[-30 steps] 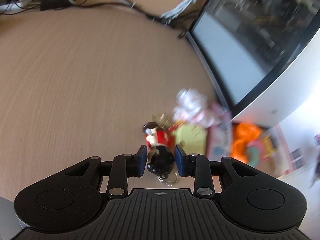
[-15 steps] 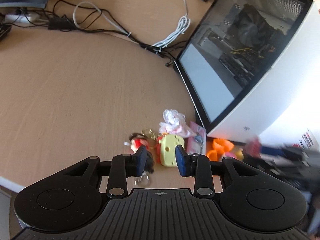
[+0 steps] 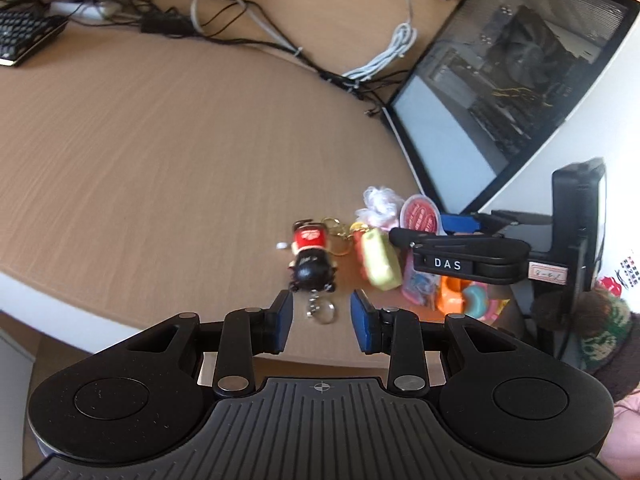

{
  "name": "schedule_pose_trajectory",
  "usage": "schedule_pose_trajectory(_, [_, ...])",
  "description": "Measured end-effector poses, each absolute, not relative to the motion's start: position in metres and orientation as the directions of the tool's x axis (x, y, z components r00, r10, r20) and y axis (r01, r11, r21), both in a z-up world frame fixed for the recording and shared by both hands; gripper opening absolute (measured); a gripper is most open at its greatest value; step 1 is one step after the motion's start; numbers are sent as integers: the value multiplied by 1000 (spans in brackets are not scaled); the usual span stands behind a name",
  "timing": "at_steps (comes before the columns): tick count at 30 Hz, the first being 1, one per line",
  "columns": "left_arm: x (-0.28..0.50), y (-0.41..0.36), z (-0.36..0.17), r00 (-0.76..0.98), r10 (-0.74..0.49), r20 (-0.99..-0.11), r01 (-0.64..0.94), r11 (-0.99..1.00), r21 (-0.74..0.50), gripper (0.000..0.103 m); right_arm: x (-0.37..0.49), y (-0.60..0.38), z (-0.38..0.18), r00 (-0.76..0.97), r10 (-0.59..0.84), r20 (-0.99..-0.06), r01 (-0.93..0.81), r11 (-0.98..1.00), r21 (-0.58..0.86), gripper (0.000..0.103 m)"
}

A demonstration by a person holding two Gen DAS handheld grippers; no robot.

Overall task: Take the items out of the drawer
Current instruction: 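Carry the figurine to the desktop with the left tool while the right tool lifts the lollipop card, then open the left tool beside the yellow cake toy while the right tool lowers the lollipop card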

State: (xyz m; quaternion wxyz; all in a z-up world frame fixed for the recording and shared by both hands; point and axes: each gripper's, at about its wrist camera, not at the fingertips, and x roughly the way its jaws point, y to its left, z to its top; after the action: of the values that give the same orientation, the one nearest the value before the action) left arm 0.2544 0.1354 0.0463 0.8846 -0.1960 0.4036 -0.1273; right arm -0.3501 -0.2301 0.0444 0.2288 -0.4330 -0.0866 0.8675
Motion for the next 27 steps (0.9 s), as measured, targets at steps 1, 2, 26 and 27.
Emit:
schedule_pose_trajectory(1, [254, 137, 45, 642, -381, -665, 61, 890, -452, 34, -350, -227, 41, -517, 470, -715, -328, -881, -342, 61])
schedule_pose_trajectory(2, [254, 138, 45, 643, -379, -665, 57, 890, -452, 34, -348, -224, 38, -522, 471, -711, -336, -880, -336, 62])
schedule_pose_trajectory(26, [130, 166, 53, 686, -341, -643, 95, 918, -385, 34, -225, -328, 89, -631, 547, -550, -501, -829, -249, 65])
schedule_pose_trajectory(27, [120, 164, 51, 686, -343, -642, 110, 920, -375, 34, -214, -338, 86, -622, 555, -552, -514, -822, -247, 65])
